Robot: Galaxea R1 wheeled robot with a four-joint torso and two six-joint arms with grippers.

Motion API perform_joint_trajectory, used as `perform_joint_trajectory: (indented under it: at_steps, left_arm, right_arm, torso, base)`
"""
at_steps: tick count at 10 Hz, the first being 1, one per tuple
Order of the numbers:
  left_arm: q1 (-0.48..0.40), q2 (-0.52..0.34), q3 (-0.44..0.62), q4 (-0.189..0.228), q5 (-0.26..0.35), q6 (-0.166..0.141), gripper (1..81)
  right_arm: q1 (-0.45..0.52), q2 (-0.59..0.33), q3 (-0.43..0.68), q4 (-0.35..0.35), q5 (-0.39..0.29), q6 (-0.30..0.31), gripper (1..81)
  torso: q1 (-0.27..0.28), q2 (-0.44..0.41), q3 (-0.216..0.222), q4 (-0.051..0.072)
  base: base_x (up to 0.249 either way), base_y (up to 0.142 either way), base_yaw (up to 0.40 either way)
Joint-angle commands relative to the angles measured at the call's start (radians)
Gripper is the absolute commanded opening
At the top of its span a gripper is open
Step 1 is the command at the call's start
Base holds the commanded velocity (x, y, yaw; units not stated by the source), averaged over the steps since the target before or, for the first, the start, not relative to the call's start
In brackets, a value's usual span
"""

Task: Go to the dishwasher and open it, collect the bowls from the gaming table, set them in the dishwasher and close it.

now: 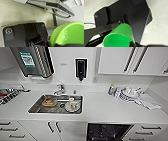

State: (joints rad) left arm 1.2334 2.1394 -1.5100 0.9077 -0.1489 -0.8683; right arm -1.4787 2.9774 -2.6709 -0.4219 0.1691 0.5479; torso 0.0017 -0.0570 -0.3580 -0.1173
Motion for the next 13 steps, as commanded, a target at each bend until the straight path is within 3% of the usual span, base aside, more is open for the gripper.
perform_joint_trajectory:
  at_steps: [1, 2, 4, 8, 10, 12, 13]
  left_arm:
    - [-0.292, -0.136, 0.273, -0.056, 0.287, -0.006, 1.0]
    - [-0.355, -0.128, 0.316, -0.059, 0.351, -0.009, 1.0]
    - [-0.486, -0.095, 0.387, -0.072, 0.51, -0.046, 1.0]
    - [-0.775, 0.062, 0.474, -0.072, 0.817, -0.175, 1.0]
    - [-0.881, 0.188, 0.482, -0.09, 0.956, -0.213, 1.0]
    - [-0.968, 0.292, 0.482, -0.102, 0.97, -0.259, 1.0]
    - [-1.005, 0.323, 0.482, -0.102, 0.97, -0.273, 1.0]
  right_arm:
    - [0.017, -0.01, 0.008, -0.001, -0.039, 0.003, 1.0]
    - [0.017, -0.012, 0.008, -0.001, -0.037, 0.004, 1.0]
    - [0.019, -0.01, 0.011, -0.001, -0.037, 0.004, 1.0]
    - [0.017, -0.012, 0.013, -0.001, -0.036, 0.006, 1.0]
    - [0.017, -0.012, 0.014, -0.001, -0.036, 0.007, 1.0]
    - [0.019, -0.012, 0.017, -0.001, -0.036, 0.006, 1.0]
    - [0.019, -0.012, 0.019, -0.001, -0.036, 0.007, 1.0]
  torso:
    - [0.0, 0.0, -0.066, 0.0]
    - [0.0, 0.0, -0.091, 0.0]
    - [0.0, 0.001, -0.135, 0.0]
    - [0.001, 0.002, -0.207, 0.0]
    - [0.002, 0.003, -0.244, 0.0]
    - [0.002, 0.003, -0.275, 0.0]
    - [0.002, 0.004, -0.25, 0.0]
  base:
    - [0.0, 0.0, 0.0]
    - [0.0, 0.0, 0.0]
    - [0.0, 0.0, 0.0]
    - [0.0, 0.0, 0.0]
    - [0.0, 0.0, 0.0]
    - [0.0, 0.0, 0.0]
    - [0.0, 0.0, 0.0]
